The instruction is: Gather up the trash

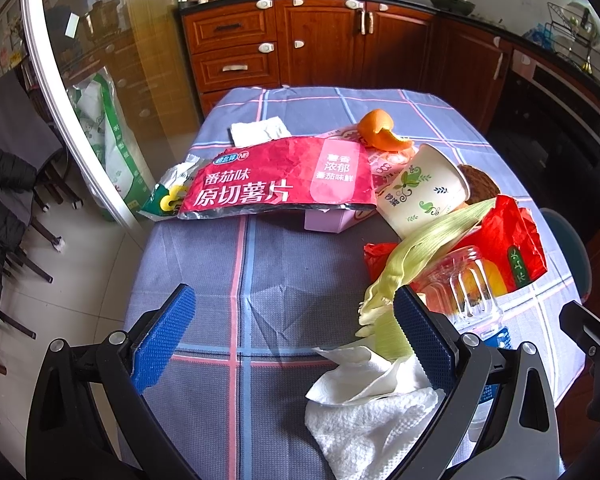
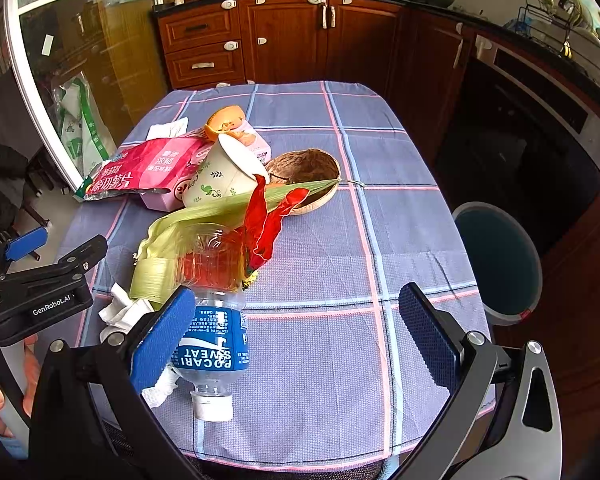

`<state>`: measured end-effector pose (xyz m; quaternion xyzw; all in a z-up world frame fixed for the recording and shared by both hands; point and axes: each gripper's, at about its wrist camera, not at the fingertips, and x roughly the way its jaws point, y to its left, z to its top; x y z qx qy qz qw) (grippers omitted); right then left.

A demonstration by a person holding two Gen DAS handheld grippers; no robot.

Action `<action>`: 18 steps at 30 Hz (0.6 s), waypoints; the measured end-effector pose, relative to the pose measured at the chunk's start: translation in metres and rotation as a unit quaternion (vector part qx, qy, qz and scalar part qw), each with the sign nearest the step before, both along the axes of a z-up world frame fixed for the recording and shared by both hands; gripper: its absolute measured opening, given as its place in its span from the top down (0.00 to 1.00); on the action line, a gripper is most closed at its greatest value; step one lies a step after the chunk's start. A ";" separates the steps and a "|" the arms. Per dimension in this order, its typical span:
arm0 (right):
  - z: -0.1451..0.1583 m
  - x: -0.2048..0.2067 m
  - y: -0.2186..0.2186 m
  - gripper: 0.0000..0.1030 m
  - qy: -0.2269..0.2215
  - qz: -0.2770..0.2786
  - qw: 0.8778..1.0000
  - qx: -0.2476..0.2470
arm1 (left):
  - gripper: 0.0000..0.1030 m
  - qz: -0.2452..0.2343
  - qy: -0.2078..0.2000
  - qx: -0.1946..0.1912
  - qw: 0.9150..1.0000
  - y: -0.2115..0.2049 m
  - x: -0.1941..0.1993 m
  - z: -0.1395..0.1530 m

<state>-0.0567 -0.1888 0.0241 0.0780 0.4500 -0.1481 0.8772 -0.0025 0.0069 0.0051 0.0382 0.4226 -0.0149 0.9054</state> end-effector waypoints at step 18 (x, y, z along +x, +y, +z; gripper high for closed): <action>-0.002 -0.002 0.001 0.05 -0.003 -0.001 1.000 0.000 | 0.04 0.001 0.002 -0.004 1.000 -0.001 -0.003 0.000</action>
